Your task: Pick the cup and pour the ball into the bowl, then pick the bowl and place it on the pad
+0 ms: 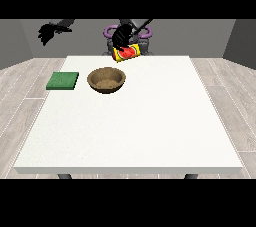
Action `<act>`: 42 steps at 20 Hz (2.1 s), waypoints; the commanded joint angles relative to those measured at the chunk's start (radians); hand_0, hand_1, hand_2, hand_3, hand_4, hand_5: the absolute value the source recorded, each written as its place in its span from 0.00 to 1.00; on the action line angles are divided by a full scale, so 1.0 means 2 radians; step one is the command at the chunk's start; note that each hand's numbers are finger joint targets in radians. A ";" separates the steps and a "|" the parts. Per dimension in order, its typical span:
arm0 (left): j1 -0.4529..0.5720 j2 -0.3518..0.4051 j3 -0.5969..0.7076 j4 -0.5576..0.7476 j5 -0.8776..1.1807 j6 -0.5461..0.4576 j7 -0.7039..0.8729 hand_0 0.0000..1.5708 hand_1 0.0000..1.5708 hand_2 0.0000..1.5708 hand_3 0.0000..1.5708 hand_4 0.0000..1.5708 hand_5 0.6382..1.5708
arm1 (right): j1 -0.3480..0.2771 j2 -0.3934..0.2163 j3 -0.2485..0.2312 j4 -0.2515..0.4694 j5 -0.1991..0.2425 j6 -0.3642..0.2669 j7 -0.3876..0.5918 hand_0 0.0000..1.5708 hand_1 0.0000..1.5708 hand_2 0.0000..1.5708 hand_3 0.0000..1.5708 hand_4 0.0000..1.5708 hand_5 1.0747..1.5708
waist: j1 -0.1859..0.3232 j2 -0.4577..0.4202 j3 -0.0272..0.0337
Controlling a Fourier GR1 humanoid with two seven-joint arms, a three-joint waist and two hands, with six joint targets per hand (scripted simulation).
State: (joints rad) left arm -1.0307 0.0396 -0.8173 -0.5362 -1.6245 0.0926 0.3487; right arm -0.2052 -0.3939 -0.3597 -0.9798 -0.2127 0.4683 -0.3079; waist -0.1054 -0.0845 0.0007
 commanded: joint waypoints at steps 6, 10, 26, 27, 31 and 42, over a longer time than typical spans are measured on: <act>0.020 0.011 0.147 -0.071 0.113 0.077 0.015 0.95 0.95 1.00 1.00 1.00 0.49 | -0.008 0.025 -0.001 0.000 -0.006 -0.037 0.032 0.00 0.00 0.00 0.00 0.07 0.99 | 0.047 0.005 -0.0041; 0.076 0.009 0.251 -0.113 0.228 0.148 0.009 0.79 0.79 0.98 0.91 0.96 0.60 | 0.000 0.028 -0.013 -0.006 -0.008 -0.058 0.030 0.00 0.00 0.00 0.00 0.07 0.99 | 0.078 0.012 -0.0065; 0.261 -0.020 0.338 -0.319 0.738 0.098 -0.271 0.00 0.00 0.00 0.00 0.00 0.99 | -0.092 0.142 0.020 -0.035 0.027 -0.211 0.024 0.00 0.00 0.00 0.00 0.19 1.00 | 0.131 0.135 -0.0017; 0.266 -0.009 0.349 -0.322 0.742 0.063 -0.276 0.00 0.00 0.00 0.00 0.00 0.99 | -0.080 0.135 0.018 -0.024 0.030 -0.207 0.021 0.00 0.00 0.00 0.00 0.20 1.00 | 0.137 0.130 -0.0010; 0.293 -0.006 0.341 -0.339 0.744 0.037 -0.288 0.00 0.00 0.00 0.00 0.00 0.99 | -0.125 0.136 0.006 0.028 0.026 -0.234 0.002 0.00 0.00 0.00 0.00 0.21 1.00 | 0.154 0.133 -0.0003; 0.283 0.045 0.396 -0.389 0.767 -0.005 -0.266 0.00 0.00 0.00 0.00 0.00 0.99 | -0.177 0.114 -0.002 0.160 0.017 -0.226 -0.069 0.00 0.00 0.00 0.00 0.13 0.98 | 0.136 0.156 -0.0001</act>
State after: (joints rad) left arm -0.4428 0.0988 -0.0651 -1.2886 -0.1071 0.1073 -0.2120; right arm -0.5211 -0.1637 -0.3658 -0.7329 -0.1787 0.0228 -0.4117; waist 0.1769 0.2167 0.0003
